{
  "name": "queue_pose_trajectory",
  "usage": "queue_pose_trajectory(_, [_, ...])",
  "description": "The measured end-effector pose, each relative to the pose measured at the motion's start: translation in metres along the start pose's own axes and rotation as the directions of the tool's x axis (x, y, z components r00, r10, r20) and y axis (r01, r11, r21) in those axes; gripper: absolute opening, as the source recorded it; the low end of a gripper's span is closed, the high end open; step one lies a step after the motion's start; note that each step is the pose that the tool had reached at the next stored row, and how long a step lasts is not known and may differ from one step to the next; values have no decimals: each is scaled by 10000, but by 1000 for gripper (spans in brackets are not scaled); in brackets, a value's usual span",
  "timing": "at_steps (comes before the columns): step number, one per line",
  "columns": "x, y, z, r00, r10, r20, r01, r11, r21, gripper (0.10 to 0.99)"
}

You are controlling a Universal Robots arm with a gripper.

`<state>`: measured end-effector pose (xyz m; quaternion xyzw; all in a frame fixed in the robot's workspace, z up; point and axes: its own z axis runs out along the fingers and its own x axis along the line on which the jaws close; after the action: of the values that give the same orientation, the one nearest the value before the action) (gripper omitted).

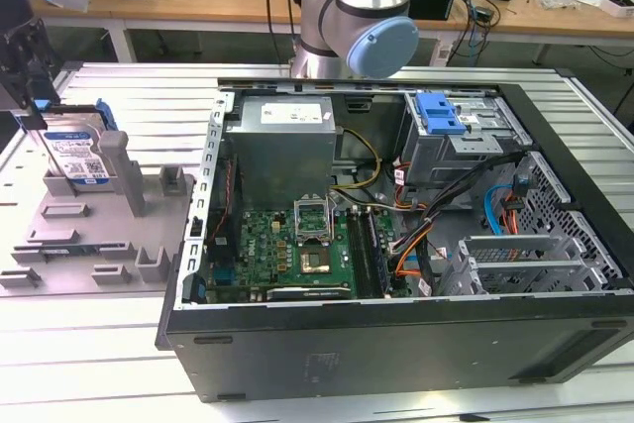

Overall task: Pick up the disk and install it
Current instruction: 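Pick up the disk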

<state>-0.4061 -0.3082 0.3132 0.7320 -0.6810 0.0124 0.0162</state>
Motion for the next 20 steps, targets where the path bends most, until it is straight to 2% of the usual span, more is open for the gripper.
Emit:
queue_pose_trajectory(11, [-4, 13, 89, 10000, 56, 0, -56, 10000, -2, 588])
queue_pose_trajectory(12, [-4, 13, 94, 10000, 61, 0, -61, 10000, -3, 522])
queue_pose_trajectory(13, [-5, 14, 101, 10000, 69, 0, -69, 10000, -3, 522])
queue_pose_trajectory(14, [-5, 15, 108, 10000, 79, 0, -79, 10000, -4, 451])
queue_pose_trajectory(20, [-2, 16, 123, 9999, 129, 1, -129, 9999, -6, 451])
